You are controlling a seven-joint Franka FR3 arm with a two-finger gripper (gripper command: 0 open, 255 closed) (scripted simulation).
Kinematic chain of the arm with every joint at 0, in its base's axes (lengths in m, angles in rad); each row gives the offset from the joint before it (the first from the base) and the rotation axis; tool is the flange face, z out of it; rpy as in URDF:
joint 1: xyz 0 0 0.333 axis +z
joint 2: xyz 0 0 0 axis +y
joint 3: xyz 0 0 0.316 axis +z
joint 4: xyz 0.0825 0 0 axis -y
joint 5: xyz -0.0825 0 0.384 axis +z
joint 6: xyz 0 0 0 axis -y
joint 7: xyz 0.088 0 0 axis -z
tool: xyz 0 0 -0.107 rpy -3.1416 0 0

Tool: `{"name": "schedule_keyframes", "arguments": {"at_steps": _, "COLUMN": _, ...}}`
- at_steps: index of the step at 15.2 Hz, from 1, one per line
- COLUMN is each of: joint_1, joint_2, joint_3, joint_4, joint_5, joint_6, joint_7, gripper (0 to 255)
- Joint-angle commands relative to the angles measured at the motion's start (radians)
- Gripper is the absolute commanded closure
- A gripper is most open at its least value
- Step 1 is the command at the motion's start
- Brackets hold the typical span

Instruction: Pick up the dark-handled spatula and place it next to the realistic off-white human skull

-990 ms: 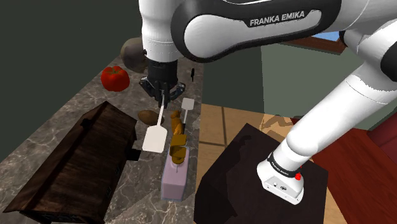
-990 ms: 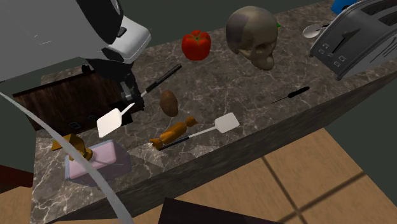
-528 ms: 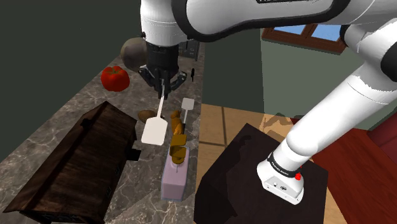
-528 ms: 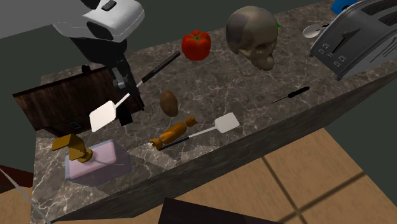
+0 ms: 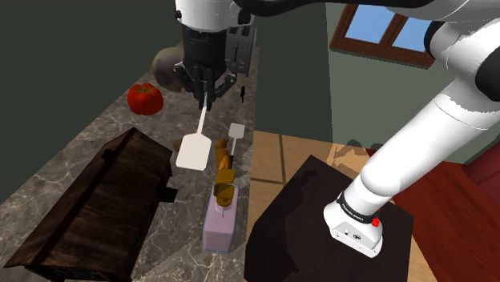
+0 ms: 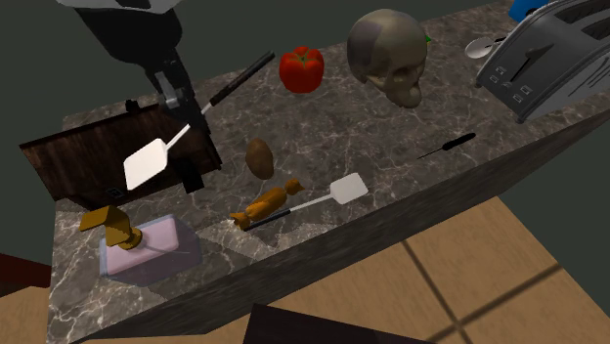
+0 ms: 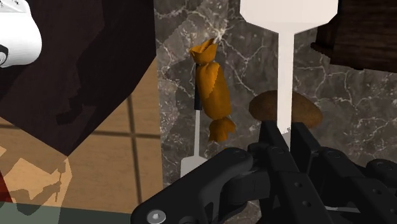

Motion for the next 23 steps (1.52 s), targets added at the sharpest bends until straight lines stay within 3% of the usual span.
{"name": "schedule_keyframes", "arguments": {"at_steps": 1, "joint_1": 0.001, "joint_2": 0.005, "joint_3": 0.003, "joint_4": 0.031, "joint_5": -0.004, "joint_6": -0.028, "joint_7": 0.004, "gripper": 255}}
{"name": "schedule_keyframes", "arguments": {"at_steps": 13, "joint_1": -0.099, "joint_2": 0.112, "joint_3": -0.104, "joint_4": 0.116, "joint_5": -0.083, "joint_6": -0.029, "joint_7": -0.198, "gripper": 255}}
{"name": "schedule_keyframes", "arguments": {"at_steps": 23, "joint_1": -0.139, "joint_2": 0.328, "joint_3": -0.172, "joint_4": 0.343, "joint_5": -0.218, "joint_6": -0.081, "joint_7": -0.328, "gripper": 255}}
